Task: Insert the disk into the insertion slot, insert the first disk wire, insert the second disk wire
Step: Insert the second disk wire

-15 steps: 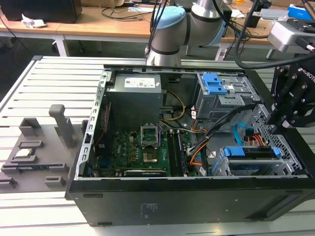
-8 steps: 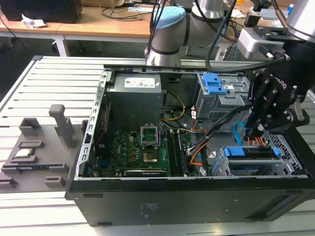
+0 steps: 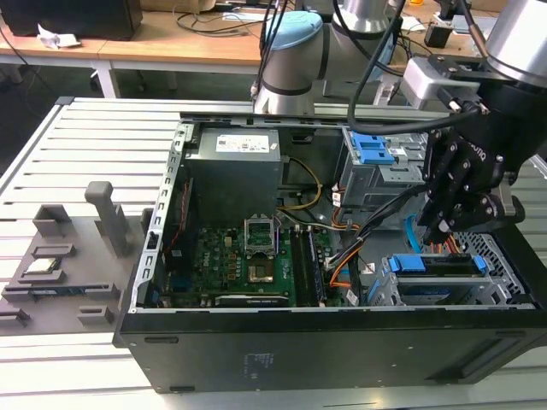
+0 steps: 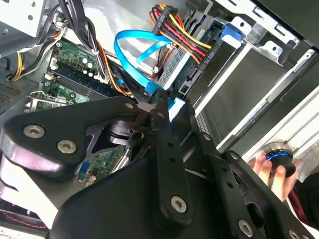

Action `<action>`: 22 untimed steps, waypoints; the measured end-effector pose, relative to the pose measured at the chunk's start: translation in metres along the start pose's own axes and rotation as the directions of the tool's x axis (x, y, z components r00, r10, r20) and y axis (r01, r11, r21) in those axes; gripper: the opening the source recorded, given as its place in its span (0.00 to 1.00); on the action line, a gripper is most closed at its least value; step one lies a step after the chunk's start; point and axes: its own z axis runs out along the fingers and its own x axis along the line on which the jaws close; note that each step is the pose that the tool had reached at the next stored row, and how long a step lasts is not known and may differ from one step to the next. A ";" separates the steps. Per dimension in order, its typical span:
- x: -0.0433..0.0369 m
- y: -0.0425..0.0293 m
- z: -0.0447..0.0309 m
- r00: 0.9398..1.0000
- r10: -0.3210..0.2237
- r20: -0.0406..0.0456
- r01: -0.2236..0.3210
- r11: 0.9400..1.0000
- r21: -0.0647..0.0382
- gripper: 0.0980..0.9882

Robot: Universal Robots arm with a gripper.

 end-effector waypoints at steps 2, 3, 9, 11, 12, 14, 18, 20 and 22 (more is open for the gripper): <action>0.0000 0.0000 0.0001 1.000 0.000 0.000 0.000 1.000 0.000 0.23; 0.0000 0.0000 0.0003 1.000 0.000 0.000 0.000 1.000 0.000 0.22; 0.0017 0.0000 0.0010 1.000 0.000 0.000 0.000 1.000 0.000 0.07; 0.0071 -0.0002 0.0041 1.000 0.000 0.000 0.000 1.000 0.000 0.07; 0.0075 -0.0016 0.0101 1.000 0.000 0.000 0.000 1.000 0.000 0.07; 0.0073 -0.0059 0.0134 1.000 0.000 0.000 0.000 1.000 0.000 0.07; 0.0070 -0.0125 0.0181 1.000 0.000 0.000 0.000 1.000 0.000 0.07; 0.0070 -0.0142 0.0192 1.000 0.000 0.000 0.000 1.000 0.000 0.07; 0.0076 -0.0155 0.0199 1.000 0.000 0.000 0.000 1.000 0.000 0.07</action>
